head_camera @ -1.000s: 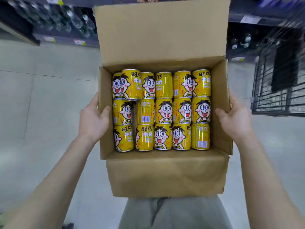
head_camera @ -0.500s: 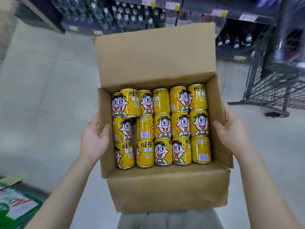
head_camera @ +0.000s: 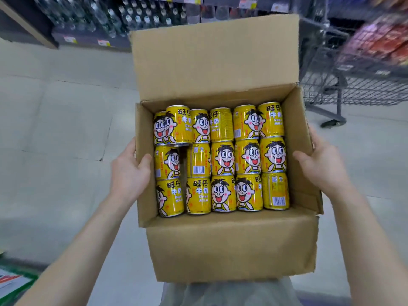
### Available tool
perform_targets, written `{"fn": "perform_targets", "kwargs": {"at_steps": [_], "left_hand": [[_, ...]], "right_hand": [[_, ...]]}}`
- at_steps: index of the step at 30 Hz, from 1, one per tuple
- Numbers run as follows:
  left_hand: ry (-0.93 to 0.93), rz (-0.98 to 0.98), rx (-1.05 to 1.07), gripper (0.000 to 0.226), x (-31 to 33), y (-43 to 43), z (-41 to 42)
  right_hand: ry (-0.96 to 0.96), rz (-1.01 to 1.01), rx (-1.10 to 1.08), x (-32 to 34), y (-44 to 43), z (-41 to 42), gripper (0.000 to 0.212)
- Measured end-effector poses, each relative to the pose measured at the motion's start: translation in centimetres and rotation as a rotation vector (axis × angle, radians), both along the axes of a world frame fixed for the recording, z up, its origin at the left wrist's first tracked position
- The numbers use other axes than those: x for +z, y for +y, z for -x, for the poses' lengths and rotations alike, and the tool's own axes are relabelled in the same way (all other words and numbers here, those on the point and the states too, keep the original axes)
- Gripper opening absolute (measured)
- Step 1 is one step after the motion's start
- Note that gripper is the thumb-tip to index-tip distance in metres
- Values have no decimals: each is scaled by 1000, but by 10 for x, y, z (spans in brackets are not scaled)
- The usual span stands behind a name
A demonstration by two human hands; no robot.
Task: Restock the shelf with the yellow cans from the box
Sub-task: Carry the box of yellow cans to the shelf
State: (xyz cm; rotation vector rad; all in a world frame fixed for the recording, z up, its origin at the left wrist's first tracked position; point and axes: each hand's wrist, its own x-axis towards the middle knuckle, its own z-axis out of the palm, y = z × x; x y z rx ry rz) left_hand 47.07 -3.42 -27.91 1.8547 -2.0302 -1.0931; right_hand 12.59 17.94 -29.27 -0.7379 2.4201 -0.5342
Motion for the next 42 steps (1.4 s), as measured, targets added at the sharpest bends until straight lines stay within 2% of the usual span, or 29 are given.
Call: {"fn": "perform_targets", "kwargs": {"at_steps": [8,18,25,31,42], "left_hand": [[-22,71,-164,39,19,51,73],[-8,43,-158,44,48,115,235],[-14,87,-227,37,78,131,350],[6,153,-298,20,97,111,441],[28,205,-406,33,101,23,599]], "right_hand": [[-32,20,-118,22,87,39,79],[24,24,-106,58,165,196,79],[68,76,-147,96,198,301,77],[84,79,-214,121,192,376,75],[122,39,-309,132,121,513,76]]}}
